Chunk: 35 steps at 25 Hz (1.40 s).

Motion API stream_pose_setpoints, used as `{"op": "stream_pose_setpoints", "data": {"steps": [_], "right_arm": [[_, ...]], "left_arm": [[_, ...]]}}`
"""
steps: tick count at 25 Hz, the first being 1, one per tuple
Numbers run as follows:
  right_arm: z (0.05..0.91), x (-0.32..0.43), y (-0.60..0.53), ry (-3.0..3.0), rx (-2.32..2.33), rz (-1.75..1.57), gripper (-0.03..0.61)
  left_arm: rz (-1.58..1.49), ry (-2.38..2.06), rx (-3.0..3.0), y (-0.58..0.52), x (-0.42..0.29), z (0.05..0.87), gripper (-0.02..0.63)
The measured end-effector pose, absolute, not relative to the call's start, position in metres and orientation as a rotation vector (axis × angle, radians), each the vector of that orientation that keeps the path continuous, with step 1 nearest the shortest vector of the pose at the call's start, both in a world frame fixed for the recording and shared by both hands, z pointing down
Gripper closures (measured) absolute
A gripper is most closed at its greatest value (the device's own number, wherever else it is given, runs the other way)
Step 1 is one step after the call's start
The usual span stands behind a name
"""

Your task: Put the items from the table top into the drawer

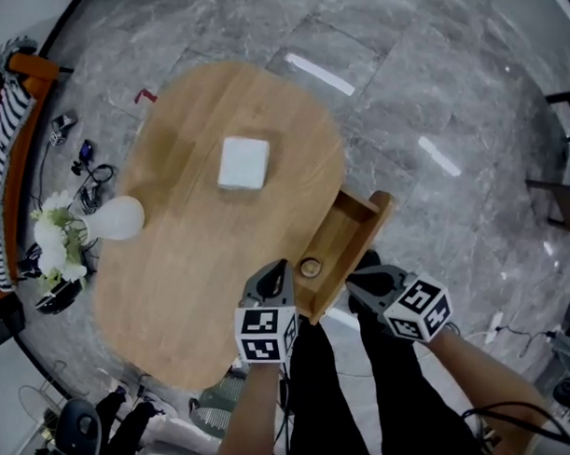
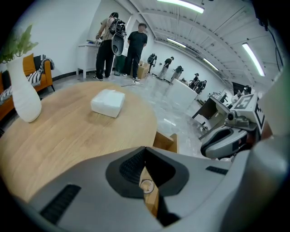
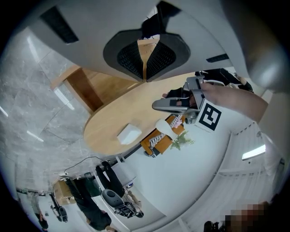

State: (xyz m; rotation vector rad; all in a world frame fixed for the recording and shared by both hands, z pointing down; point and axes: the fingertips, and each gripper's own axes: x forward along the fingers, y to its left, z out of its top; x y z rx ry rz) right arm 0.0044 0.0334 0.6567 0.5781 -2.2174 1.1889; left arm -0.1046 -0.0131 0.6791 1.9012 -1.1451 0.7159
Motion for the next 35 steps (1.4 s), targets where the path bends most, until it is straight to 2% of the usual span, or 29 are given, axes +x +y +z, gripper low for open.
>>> {"op": "stream_pose_setpoints", "data": {"steps": [16, 18, 27, 35], "right_arm": [[0.664, -0.006, 0.004, -2.207, 0.6, 1.254, 0.534], [0.664, -0.006, 0.0, -2.207, 0.604, 1.258, 0.534], [0.67, -0.003, -0.014, -2.198, 0.639, 1.289, 0.534], [0.674, 0.003, -0.017, -2.194, 0.645, 1.302, 0.534]], "left_arm": [[0.801, -1.186, 1.935, -0.073, -0.131, 0.679, 0.606], [0.816, -1.188, 1.945, -0.083, -0.135, 0.678, 0.572], [0.919, -1.191, 2.013, -0.13, -0.144, 0.678, 0.535], [1.08, -1.204, 2.049, -0.161, -0.138, 0.689, 0.463]]}}
